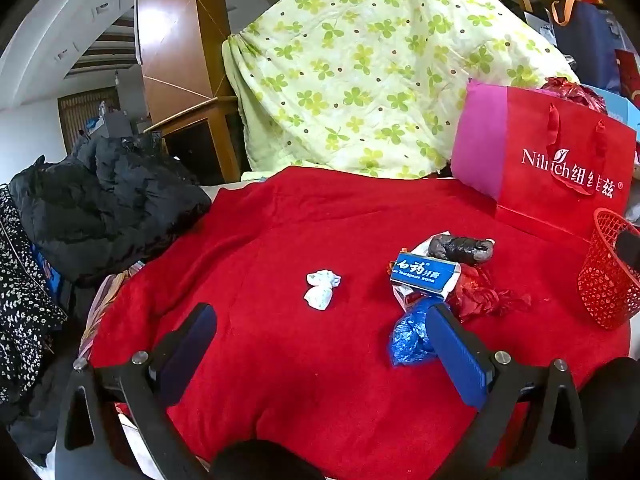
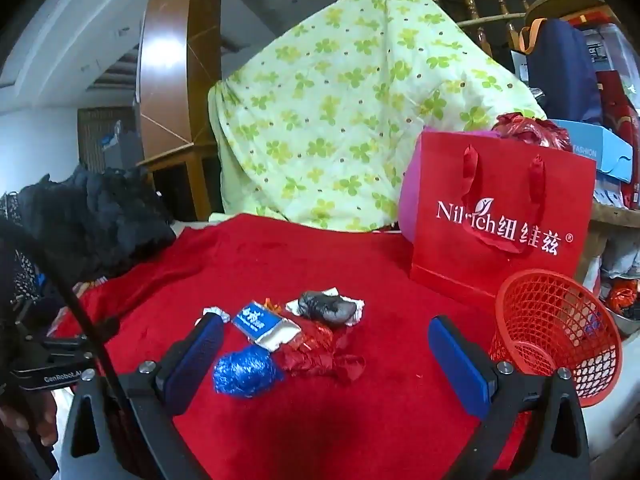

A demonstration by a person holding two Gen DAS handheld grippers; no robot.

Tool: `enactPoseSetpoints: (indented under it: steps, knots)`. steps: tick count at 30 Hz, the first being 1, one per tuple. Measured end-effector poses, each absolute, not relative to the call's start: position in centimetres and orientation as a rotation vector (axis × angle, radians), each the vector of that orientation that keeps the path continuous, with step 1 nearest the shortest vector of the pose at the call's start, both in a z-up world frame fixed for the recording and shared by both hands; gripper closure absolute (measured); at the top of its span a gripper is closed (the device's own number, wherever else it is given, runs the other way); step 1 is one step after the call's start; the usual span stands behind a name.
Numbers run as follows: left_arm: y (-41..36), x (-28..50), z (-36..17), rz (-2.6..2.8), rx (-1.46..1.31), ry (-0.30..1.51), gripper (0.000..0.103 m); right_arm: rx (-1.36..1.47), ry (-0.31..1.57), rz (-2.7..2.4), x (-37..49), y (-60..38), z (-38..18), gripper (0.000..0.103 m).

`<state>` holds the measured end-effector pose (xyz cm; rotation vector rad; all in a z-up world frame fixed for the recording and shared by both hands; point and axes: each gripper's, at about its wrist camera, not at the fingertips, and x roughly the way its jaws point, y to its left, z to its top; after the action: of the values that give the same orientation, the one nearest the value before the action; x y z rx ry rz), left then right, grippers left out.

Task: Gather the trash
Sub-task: 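Move both tools toward the trash pile on the red cloth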

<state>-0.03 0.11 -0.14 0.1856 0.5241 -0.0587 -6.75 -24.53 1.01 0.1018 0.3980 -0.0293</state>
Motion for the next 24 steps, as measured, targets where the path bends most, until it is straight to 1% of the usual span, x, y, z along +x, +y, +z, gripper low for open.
enactPoseSetpoints:
  steps: [5,14,18,24]
  knots:
    - [-0.6,-0.6,-0.4,-0.056,0.198,0.521,0.000,0.098,0.425,-0.024,-6.3,-24.1,0.8,0.000]
    - [-0.3,0.2,-0.7,-0.066,0.188,0.544,0.000,0.120,0.343,0.026,-7.4,-23.8,1.3,0.000]
    - [-0.3,0.2,-0.8,-0.058,0.202,0.511,0.000,0.157,0.337,0.024,-7.3,-24.1,1.0,0.000]
    - [-0.2,0.2,-1.0,-0.058,0.202,0.499,0.000,0.270,0.460,0.024,-6.2,-25.8,0.3,0.000]
